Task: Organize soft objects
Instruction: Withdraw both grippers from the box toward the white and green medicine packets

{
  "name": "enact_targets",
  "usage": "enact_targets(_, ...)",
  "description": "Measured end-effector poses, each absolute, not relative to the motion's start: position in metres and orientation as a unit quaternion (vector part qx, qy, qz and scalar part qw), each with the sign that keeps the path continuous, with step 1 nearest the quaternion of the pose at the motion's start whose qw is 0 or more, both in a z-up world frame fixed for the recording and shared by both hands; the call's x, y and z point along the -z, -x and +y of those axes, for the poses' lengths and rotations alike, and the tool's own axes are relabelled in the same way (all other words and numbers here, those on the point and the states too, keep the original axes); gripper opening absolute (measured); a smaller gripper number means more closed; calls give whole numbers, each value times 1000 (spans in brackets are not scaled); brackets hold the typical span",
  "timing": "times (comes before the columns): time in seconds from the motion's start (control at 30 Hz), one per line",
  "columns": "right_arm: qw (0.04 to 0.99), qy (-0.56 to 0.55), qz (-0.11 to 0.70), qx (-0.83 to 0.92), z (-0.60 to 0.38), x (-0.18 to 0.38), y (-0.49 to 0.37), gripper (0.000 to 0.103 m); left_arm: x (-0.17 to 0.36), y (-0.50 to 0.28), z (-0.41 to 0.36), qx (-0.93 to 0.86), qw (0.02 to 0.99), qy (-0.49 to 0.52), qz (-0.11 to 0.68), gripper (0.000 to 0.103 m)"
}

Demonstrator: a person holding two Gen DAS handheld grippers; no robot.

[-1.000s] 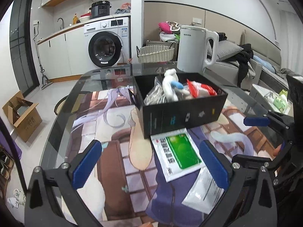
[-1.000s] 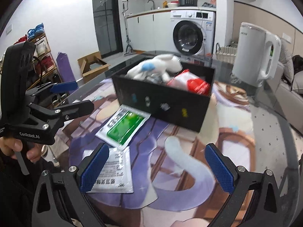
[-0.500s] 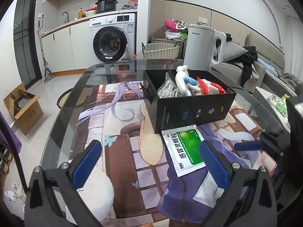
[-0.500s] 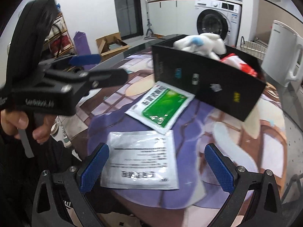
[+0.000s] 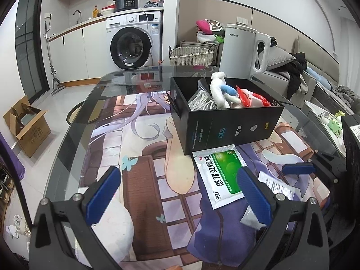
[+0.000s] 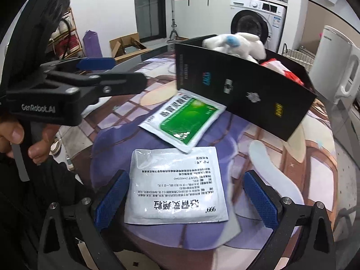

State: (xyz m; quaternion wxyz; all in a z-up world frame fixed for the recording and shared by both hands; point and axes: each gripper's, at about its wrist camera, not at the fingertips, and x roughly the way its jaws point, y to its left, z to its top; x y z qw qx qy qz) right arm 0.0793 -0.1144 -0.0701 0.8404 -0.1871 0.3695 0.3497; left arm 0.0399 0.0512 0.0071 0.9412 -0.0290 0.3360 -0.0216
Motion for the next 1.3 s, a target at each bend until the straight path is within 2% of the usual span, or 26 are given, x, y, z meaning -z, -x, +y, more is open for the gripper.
enact_targets(0.57,847,182,383,-320,-156,68,-124,102,3,-55,38,42,931,22,361,103)
enact_targets(1.0,835,191,392,-337,-140,67,-141,102,12,-67,33,53,924,22,377,103)
enact_targets(1.07,836,190,387,-340,-140,66,-139,97,14,-69,33,50,924,22,379,103)
enact_targets(1.13,837,188,381,-344,-141,64,-137,83,14,-68,33,51,924,23,379,103)
enact_targets(1.3,840,184,373,-349,-143,61,-136,72,13,-69,34,52,924,25,379,103)
